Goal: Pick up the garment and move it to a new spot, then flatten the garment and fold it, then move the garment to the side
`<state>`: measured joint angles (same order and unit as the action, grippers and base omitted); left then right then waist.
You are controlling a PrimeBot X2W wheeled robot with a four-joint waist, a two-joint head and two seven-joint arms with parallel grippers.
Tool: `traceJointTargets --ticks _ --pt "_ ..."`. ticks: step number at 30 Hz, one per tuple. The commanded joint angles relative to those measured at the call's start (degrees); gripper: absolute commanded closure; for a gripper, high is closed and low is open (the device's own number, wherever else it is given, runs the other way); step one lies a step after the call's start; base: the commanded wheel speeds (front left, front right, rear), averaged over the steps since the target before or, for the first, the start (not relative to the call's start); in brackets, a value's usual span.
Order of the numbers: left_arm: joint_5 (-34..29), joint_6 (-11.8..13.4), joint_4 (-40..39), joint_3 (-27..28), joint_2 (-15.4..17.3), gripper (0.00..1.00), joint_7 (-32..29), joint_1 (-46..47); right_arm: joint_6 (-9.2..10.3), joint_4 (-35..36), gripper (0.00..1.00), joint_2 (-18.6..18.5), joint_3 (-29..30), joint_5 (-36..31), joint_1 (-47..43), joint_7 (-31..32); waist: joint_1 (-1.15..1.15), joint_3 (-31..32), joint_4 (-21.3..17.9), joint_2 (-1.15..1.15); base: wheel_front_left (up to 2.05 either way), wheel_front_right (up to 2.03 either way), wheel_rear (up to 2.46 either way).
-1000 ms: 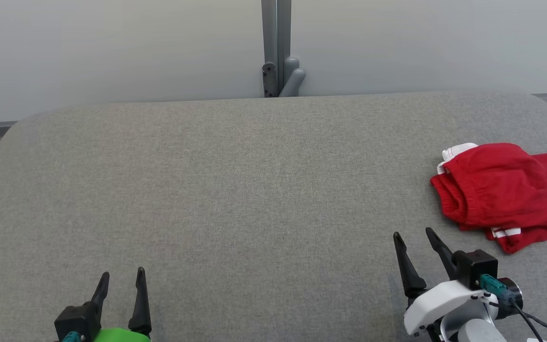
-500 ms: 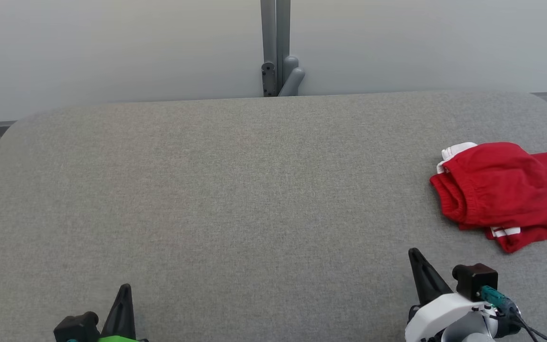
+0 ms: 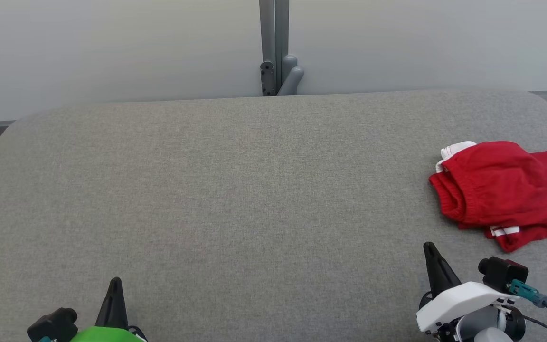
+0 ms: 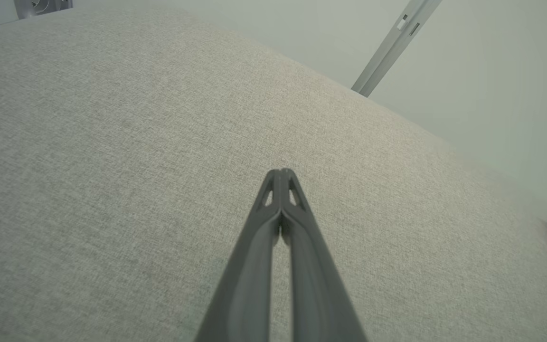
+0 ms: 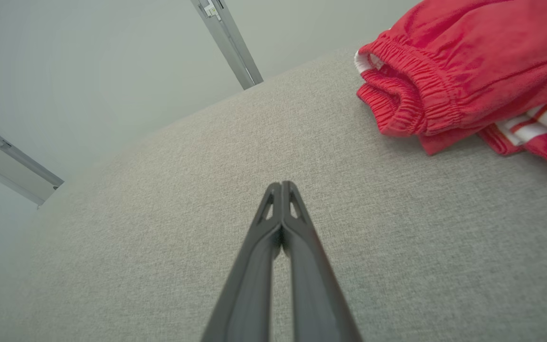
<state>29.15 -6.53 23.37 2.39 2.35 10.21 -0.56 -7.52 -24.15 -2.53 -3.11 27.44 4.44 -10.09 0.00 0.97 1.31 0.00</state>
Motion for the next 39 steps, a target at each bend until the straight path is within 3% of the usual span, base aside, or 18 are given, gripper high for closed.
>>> traceJointTargets --ticks 1,39 --pt "2.1 -0.2 -1.2 0.4 0.3 1.0 -0.4 1.8 0.01 1.3 1.0 -0.2 0.4 2.1 1.3 0.4 0.0 0.0 0.0 0.0 0.0 0.0 0.0" --pt "31.2 -0.6 -4.9 2.1 0.5 1.0 -8.1 4.8 0.01 5.4 1.0 -0.3 5.1 32.0 2.0 8.2 0.0 -0.4 -0.5 0.0 0.0 0.0 0.0"
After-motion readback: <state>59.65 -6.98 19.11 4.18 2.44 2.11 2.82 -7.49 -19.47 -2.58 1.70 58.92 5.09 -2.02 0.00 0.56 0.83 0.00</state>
